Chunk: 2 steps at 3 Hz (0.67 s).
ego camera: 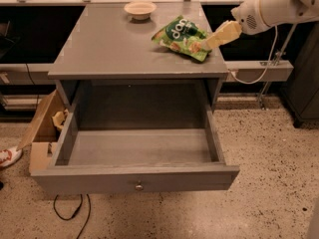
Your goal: Place green rice chip bag into top drawer
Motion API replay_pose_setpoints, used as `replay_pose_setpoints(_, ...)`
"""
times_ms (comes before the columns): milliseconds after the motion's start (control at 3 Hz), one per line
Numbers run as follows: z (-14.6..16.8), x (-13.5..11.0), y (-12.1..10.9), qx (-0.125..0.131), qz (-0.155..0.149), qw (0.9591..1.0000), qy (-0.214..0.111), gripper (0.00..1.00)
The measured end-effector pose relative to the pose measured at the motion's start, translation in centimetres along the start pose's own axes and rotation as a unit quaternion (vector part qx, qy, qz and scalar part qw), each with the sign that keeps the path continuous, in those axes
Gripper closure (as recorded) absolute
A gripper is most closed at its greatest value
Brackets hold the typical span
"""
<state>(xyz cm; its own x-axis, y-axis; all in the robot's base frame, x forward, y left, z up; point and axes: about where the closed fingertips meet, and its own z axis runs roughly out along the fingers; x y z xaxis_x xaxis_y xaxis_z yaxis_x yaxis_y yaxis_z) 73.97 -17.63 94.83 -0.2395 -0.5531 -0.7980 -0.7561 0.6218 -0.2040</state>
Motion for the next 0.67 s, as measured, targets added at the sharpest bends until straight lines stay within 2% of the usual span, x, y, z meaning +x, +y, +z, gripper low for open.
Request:
replay_pose_setpoints(333,0.1,0.0,0.1,-0.001,0.0,1.0,0.0,0.0)
replay_pose_setpoints(667,3.0,-0.6,-0.6,0.017,-0.006,0.9998,-0.004,0.0)
